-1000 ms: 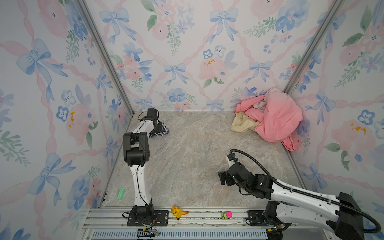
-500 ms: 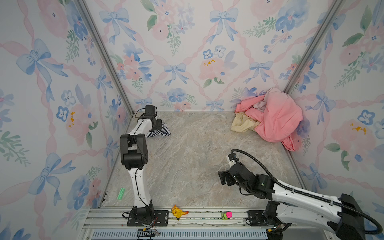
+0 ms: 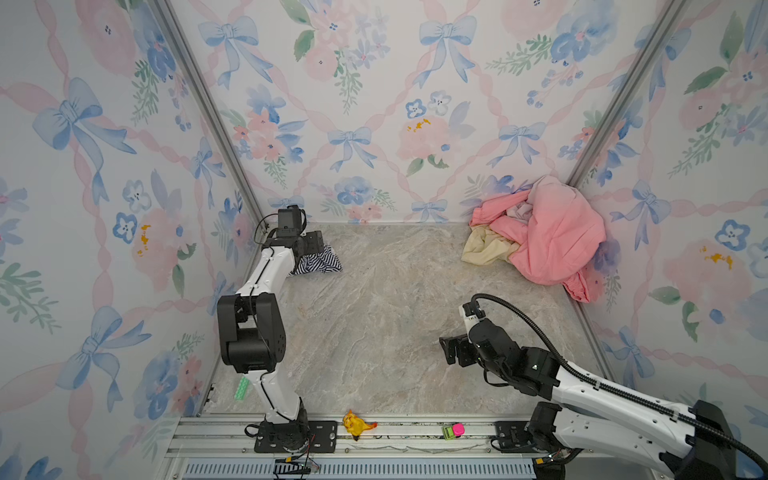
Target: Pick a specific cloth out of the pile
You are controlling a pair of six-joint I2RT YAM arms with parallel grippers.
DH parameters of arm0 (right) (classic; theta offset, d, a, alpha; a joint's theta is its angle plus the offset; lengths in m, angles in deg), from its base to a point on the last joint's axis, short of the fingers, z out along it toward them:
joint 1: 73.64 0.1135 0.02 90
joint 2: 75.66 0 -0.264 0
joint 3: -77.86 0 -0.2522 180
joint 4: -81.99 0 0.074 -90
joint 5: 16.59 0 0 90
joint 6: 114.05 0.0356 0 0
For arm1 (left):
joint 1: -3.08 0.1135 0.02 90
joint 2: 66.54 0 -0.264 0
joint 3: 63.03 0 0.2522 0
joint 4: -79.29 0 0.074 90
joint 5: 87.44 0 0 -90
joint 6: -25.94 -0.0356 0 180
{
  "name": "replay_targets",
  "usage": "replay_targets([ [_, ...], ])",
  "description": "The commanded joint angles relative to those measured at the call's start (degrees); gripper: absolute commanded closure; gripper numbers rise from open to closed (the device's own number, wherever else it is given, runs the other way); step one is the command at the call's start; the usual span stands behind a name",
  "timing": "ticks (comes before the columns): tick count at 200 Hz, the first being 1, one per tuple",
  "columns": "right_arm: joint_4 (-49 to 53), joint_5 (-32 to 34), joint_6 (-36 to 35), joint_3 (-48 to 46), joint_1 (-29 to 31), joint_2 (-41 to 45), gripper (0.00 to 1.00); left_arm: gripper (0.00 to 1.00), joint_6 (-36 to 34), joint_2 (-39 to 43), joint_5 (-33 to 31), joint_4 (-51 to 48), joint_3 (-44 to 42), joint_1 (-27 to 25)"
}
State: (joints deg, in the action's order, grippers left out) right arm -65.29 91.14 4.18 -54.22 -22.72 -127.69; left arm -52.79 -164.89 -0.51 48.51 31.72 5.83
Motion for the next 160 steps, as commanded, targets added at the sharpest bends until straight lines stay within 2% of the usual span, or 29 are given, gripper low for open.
replay_targets([
  [1, 0.5, -5.7, -4.3, 1.9, -5.9, 2.5, 0.03, 0.02, 3.4, 10.4, 1.2, 6.0, -5.8, -0.7],
  [35, 2.7, -13.1, -9.3, 4.8, -18.3, 5.4, 0.03, 0.02, 6.9, 26.7, -3.6, 6.0, -14.2, -4.1],
  [57, 3.8, -14.7, -10.8, 5.3, -24.3, 8.1, 0.03, 0.02, 13.1, 39.6, -7.4, 5.9, -25.3, -5.7],
  [75, 4.1, -12.9, -10.9, 3.5, -27.4, 11.4, 0.03, 0.02, 15.9, 50.5, -15.7, 8.4, -37.6, -7.7],
  [94, 1.6, -7.1, -9.6, -2.0, -30.7, 15.9, 0.03, 0.02, 15.9, 59.0, -25.5, 16.1, -53.8, -9.4],
  [113, -6.9, -3.5, -7.8, -10.0, -35.6, 19.4, 0.03, 0.02, 9.6, 65.3, -29.0, 30.9, -67.6, -10.5],
  [127, -15.1, -4.0, -10.7, -15.0, -38.2, 20.3, 0.03, 0.02, 5.2, 65.2, -32.8, 40.3, -73.9, -10.8],
  [136, -19.5, -2.3, -13.6, -17.6, -38.6, 20.2, 0.03, 0.02, 3.8, 63.7, -35.7, 42.4, -74.5, -10.8],
  [144, -21.8, 2.0, -12.2, -18.7, -39.0, 19.6, 0.03, 0.02, 3.4, 58.8, -37.4, 44.0, -74.2, -10.7],
  [160, -27.7, 2.1, -14.8, -19.7, -39.7, 18.0, 0.03, 0.02, 0.4, 49.1, -34.5, 53.4, -74.8, -9.8],
])
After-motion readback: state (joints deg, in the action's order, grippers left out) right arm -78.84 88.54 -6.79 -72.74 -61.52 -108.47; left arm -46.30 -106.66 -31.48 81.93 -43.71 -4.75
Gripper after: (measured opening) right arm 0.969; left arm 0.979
